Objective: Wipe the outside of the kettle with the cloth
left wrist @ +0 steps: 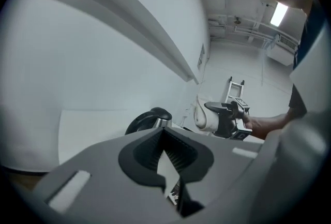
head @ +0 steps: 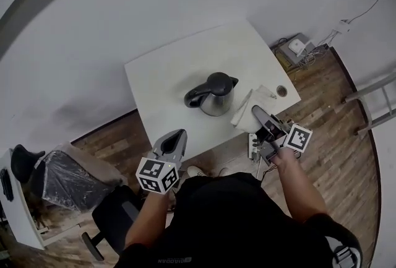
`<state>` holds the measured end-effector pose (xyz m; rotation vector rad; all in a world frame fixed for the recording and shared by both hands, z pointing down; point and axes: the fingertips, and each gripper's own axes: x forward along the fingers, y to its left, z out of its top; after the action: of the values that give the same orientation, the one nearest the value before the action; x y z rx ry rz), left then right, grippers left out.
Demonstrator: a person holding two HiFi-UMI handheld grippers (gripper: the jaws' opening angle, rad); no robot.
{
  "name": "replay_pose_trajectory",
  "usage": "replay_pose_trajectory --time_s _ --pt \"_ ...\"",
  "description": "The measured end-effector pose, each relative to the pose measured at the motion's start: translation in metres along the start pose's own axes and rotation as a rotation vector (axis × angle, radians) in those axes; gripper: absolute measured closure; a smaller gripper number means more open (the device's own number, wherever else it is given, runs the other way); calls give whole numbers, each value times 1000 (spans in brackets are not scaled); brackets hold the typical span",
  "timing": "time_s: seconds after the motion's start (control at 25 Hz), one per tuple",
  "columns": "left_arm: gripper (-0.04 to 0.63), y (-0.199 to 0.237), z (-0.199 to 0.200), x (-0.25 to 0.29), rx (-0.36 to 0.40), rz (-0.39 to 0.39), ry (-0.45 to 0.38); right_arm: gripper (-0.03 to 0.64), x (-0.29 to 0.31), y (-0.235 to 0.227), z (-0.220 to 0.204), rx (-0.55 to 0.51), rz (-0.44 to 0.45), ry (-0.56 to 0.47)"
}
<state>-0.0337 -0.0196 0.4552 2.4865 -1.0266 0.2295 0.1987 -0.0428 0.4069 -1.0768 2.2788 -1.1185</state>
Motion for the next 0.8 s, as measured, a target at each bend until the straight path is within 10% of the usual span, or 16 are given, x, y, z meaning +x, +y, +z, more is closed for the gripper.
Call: replay_pose_trajectory --time_s 0.36,0.68,0.8 --pt "588 -17 -3 0 174 91 49 520 7 -6 20 -68 -3 13" --pt "589 38 -6 27 306 -193 157 520 103 -55 15 -739 -616 663" --pt "588 73 -1 27 340 -229 149 520 130 -72 12 -811 -789 871"
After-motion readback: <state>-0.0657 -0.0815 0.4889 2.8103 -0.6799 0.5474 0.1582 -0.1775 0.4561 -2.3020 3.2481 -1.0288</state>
